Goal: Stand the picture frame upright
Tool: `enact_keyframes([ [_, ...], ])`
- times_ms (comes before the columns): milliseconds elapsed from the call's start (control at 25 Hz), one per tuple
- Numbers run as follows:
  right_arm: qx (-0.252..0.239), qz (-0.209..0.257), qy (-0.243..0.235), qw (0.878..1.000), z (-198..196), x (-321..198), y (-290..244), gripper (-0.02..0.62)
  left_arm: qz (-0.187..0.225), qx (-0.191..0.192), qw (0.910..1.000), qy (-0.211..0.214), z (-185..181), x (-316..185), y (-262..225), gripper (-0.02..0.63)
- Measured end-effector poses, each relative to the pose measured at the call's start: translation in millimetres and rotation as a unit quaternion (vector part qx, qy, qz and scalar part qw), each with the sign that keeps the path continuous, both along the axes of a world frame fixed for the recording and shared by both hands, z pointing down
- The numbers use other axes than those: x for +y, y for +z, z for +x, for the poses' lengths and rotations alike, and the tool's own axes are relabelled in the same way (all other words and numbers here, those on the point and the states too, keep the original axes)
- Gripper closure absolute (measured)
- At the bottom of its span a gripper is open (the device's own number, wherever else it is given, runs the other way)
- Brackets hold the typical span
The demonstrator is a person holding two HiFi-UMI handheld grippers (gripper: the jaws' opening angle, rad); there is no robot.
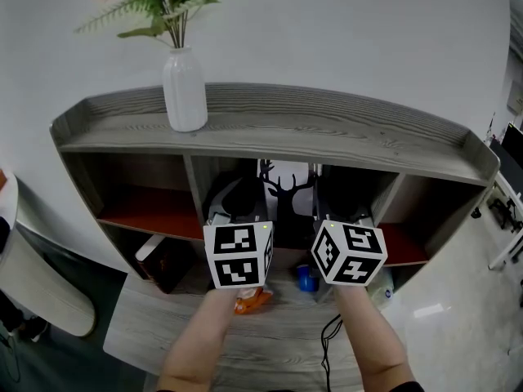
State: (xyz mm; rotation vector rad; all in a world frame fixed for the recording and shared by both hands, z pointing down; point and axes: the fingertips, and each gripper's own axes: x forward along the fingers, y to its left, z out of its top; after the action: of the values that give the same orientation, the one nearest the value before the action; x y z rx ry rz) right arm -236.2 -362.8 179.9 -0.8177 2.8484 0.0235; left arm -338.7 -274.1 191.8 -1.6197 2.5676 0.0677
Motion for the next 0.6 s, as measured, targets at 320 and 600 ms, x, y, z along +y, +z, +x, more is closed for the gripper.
enact_keyframes([
  [320,0.004,-0.005,-0.006,1.0,-0.4,1.6,1.0,0.528,0.0,0.001,1.0,0.0,0.5,2.4,-0.2,0.537],
  [600,0.011,-0.009,-0.014,1.0,-1.8,7.9,7.1,0.486,0.001,-0.009,1.0,0.0,3.2,5.8,-1.7,0.537],
])
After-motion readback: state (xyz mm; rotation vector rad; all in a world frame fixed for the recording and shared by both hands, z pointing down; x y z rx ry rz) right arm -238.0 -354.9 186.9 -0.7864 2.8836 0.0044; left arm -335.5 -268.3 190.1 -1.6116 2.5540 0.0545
